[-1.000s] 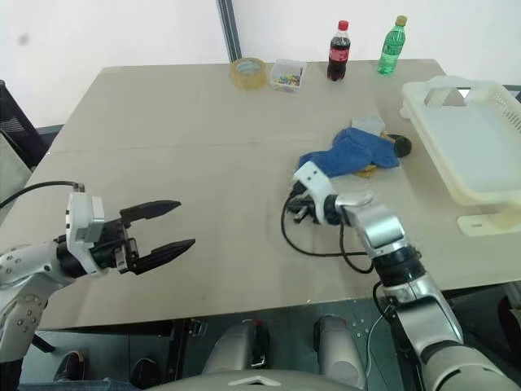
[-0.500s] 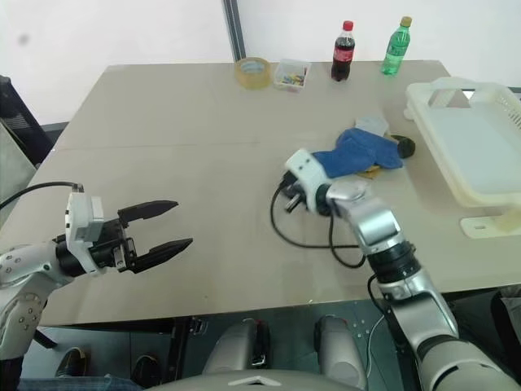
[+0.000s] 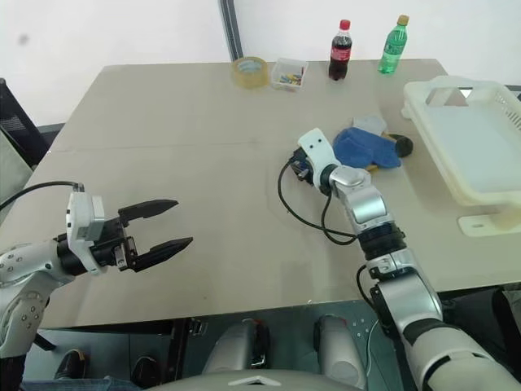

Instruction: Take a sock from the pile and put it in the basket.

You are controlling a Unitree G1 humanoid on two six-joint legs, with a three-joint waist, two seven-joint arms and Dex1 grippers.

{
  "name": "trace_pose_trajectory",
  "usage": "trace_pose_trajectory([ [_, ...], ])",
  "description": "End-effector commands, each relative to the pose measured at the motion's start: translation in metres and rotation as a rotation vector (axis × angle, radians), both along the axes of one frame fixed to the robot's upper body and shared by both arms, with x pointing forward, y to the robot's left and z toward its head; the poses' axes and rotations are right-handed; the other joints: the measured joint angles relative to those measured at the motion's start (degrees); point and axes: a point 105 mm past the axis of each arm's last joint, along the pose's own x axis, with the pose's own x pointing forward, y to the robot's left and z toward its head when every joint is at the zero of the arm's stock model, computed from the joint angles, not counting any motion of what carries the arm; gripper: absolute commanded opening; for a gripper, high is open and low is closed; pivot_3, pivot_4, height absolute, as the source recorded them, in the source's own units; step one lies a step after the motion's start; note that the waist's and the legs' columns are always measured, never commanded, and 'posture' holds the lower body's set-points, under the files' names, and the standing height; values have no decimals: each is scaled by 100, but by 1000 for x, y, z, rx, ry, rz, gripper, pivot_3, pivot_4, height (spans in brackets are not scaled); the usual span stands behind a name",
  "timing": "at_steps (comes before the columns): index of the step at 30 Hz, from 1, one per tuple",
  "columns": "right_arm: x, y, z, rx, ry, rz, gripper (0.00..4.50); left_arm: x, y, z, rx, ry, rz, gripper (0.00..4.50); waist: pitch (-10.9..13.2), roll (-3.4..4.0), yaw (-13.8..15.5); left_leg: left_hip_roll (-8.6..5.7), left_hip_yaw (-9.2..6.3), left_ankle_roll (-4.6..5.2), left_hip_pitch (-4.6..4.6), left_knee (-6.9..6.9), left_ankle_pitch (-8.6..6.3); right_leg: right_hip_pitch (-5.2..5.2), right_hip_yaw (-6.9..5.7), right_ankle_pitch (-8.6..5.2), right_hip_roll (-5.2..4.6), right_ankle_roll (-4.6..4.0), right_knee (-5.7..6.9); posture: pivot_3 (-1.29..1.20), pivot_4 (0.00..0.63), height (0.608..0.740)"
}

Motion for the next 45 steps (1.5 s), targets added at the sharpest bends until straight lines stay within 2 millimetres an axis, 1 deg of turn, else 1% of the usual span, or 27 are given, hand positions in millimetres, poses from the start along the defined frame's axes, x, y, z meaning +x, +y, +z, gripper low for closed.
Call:
trace_pose_trajectory([
  [1,8,-7,7,-11,-34,-60,1750,-2,-2,5,3,-33,-8,4500,0,0,1,0,0,0,0,0,0,0,0,0,0,0,0,0,150,740],
  [6,13,-17,-8,-54,15,-131,1750,-1,-2,5,4,-37,-4,4500,0,1,-3,-1,1,-1,-1,0,0,0,0,-1,-1,-2,0,0,150,740],
  [8,11,-15,-14,-59,39,-121,1750,-1,-3,5,4,-38,-4,4500,1,1,-4,0,1,-1,-1,0,0,0,0,-1,0,-2,0,0,150,740],
  [10,9,-12,-15,-55,44,-105,1750,-1,-3,5,4,-38,-5,4500,1,1,-7,0,1,-1,-1,0,0,0,0,-1,0,-2,0,0,150,740],
  [12,7,-10,-15,-51,44,-95,1246,-1,-3,5,3,-38,-5,4500,1,1,-7,0,1,-1,0,0,0,0,0,0,0,-1,0,0,150,740],
  [14,7,-9,-15,-51,43,-94,488,0,-4,4,2,-38,-6,4500,1,1,-6,0,0,-1,0,0,0,0,0,0,0,-1,0,0,150,740],
  [15,7,-9,-15,-51,42,-94,22,0,-4,4,2,-38,-7,4500,1,1,-6,0,1,0,0,0,0,0,0,0,0,-1,0,0,150,740],
  [19,5,-6,-11,-44,29,-79,22,1,-4,4,2,-39,-8,4500,1,1,-6,0,0,0,0,0,0,0,0,-1,0,-1,1,0,150,740],
  [20,2,-4,-10,-39,38,-62,22,1,-5,4,2,-39,-8,4500,1,1,-6,0,0,-1,0,0,0,0,0,0,0,-1,1,0,150,740],
  [22,-12,0,-13,-31,81,0,22,1,-5,5,2,-40,-7,4500,1,1,-3,1,-1,-1,-1,0,0,0,0,0,0,0,1,0,150,740],
  [25,-45,5,-20,-17,198,103,22,-1,-4,5,4,-40,-4,4500,1,1,18,4,-4,0,-2,-1,0,0,-2,3,-1,5,0,0,150,740],
  [27,-73,7,-24,9,341,150,22,-1,-4,4,5,-39,-1,4500,0,0,22,8,-6,0,-3,-1,0,1,-3,2,-3,4,-2,0,150,740],
  [29,-97,13,-22,27,438,201,22,-1,-4,4,4,-39,-1,4500,-1,-1,20,9,-7,1,-3,-1,-1,1,-4,1,-4,2,-1,0,150,740],
  [30,-108,17,-21,34,469,227,22,-1,-5,4,2,-39,-3,4500,-1,-1,12,11,-7,1,0,0,-1,2,-5,0,-3,-1,1,0,150,740],
  [32,-129,32,-16,68,520,302,22,0,-8,3,-2,-38,-11,4500,-1,-1,11,10,-8,0,2,0,0,1,-5,-7,-2,-13,2,0,150,740],
  [34,-140,52,-12,127,553,360,22,2,-10,3,-4,-37,-23,4500,-1,-2,8,9,-11,-1,4,2,0,1,-6,-8,-1,-14,8,0,150,740],
  [38,-141,85,-11,192,585,404,22,6,-11,4,-3,-37,-38,4500,-1,-1,10,5,-12,-3,3,3,1,1,-8,-8,0,-14,11,0,150,740],
  [39,-140,95,-11,219,600,407,22,6,-11,4,-2,-36,-42,4500,-2,-2,10,3,-12,-3,2,3,1,1,-8,-8,0,-14,11,0,150,740],
  [40,-135,104,-11,256,608,383,22,7,-11,4,-1,-36,-45,4500,-3,-4,9,3,-12,-3,2,3,1,2,-7,-8,-1,-14,9,0,150,740],
  [42,-126,115,-14,307,626,335,679,7,-12,4,0,-36,-49,4500,-2,-3,12,1,-12,-3,1,3,1,1,-8,-5,0,-9,9,0,150,740],
  [43,-121,119,-17,318,626,305,913,7,-12,4,-1,-37,-51,4500,-4,-7,37,0,-12,-3,-4,2,1,-1,-9,-1,0,-3,7,0,150,740],
  [44,-111,119,-20,317,598,249,1349,7,-13,4,-1,-37,-52,4500,-5,-8,45,-3,-18,-3,-4,2,1,4,-15,-2,-4,-3,2,0,150,740],
  [45,-102,117,-23,313,565,200,1655,7,-13,4,-1,-36,-53,4500,-5,-7,45,-4,-18,-3,-7,2,1,4,-16,-2,-5,-4,0,0,150,740],
])
